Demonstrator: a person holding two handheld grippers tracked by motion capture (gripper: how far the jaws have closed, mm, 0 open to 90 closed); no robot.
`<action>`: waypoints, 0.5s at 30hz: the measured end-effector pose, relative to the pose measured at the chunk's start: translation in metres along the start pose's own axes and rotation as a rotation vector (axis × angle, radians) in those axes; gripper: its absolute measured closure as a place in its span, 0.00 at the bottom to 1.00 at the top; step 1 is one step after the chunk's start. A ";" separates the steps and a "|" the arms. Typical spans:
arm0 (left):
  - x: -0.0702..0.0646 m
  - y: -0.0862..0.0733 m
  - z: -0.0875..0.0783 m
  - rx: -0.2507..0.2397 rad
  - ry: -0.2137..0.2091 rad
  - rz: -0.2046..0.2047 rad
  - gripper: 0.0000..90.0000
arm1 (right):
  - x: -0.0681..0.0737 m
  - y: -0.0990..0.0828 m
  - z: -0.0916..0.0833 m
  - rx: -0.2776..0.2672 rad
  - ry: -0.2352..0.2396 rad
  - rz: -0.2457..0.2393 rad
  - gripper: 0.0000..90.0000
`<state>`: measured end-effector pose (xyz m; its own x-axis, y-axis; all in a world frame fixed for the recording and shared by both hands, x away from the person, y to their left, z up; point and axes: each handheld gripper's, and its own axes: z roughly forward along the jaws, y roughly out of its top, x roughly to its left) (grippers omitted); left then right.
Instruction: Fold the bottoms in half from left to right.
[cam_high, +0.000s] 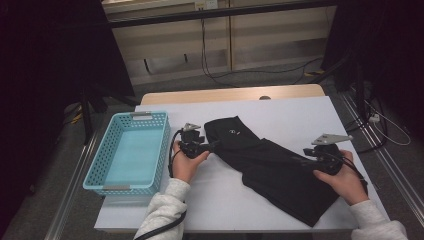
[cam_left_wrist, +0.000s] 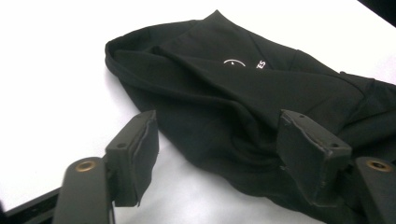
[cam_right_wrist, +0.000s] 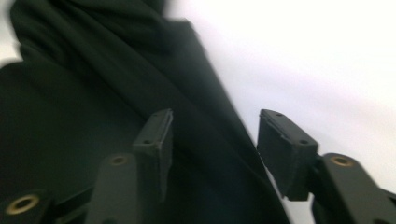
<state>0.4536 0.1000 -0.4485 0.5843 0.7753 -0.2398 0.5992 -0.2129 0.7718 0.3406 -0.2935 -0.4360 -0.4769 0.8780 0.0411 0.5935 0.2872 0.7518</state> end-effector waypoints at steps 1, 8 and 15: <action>0.001 0.000 -0.001 -0.002 0.007 -0.002 0.30 | 0.003 0.003 0.004 0.001 0.006 -0.005 0.48; 0.004 -0.002 -0.001 0.012 0.017 0.010 0.30 | 0.019 0.013 0.024 0.024 0.035 -0.066 0.40; 0.014 0.000 0.018 0.042 0.068 0.012 0.40 | 0.009 0.009 0.018 0.010 0.036 -0.019 0.39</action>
<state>0.4717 0.1003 -0.4630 0.5539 0.8107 -0.1897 0.6161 -0.2459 0.7483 0.3534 -0.2764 -0.4412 -0.5111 0.8580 0.0504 0.5905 0.3080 0.7459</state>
